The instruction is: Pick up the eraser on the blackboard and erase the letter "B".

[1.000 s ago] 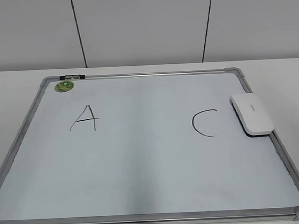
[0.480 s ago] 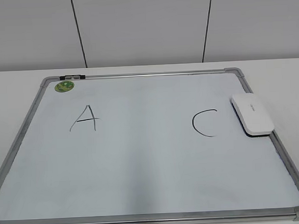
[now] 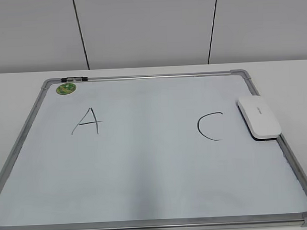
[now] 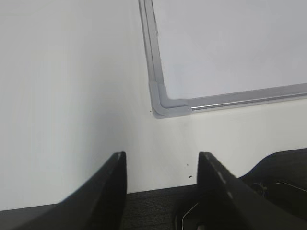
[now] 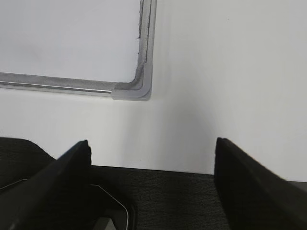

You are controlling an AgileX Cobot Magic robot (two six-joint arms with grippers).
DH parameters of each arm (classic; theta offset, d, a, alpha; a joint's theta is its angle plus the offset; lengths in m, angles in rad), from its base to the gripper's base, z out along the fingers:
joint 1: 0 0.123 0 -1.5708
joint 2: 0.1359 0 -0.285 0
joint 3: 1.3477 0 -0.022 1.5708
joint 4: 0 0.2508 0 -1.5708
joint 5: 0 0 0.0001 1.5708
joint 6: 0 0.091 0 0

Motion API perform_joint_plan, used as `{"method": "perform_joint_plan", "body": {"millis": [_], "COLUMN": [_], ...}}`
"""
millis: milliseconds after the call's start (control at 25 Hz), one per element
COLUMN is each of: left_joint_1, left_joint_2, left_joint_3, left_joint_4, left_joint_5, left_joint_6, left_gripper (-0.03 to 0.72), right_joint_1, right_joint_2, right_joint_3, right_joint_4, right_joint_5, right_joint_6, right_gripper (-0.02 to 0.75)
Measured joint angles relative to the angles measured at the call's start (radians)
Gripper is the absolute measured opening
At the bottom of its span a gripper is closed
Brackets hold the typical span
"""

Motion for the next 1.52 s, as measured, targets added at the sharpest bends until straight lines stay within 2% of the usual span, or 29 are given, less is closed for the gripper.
{"method": "perform_joint_plan", "body": {"millis": [920,1320,1360,1520], "left_joint_1": [0.000,0.000,0.000,0.000], "left_joint_2": [-0.004,-0.241,-0.272,-0.373], "left_joint_3": [0.003,0.003,0.003,0.003], "left_joint_4": [0.001,0.001,0.001,0.001], "left_joint_5": [-0.013,-0.013,-0.013,-0.011], "left_joint_6": [-0.002,-0.002,-0.002,-0.002], "left_gripper": [0.350,0.293,0.288,0.275], "right_joint_1": [0.000,-0.072,-0.111,-0.124], "right_joint_2": [-0.002,-0.139,-0.209,-0.305], "right_joint_3": [0.000,0.000,0.000,0.000], "right_joint_4": [0.014,0.014,0.014,0.014], "right_joint_5": [-0.004,-0.004,-0.004,-0.004], "right_joint_6": [0.003,0.003,0.003,0.005], "right_gripper": [0.589,0.588,0.588,0.588]}}
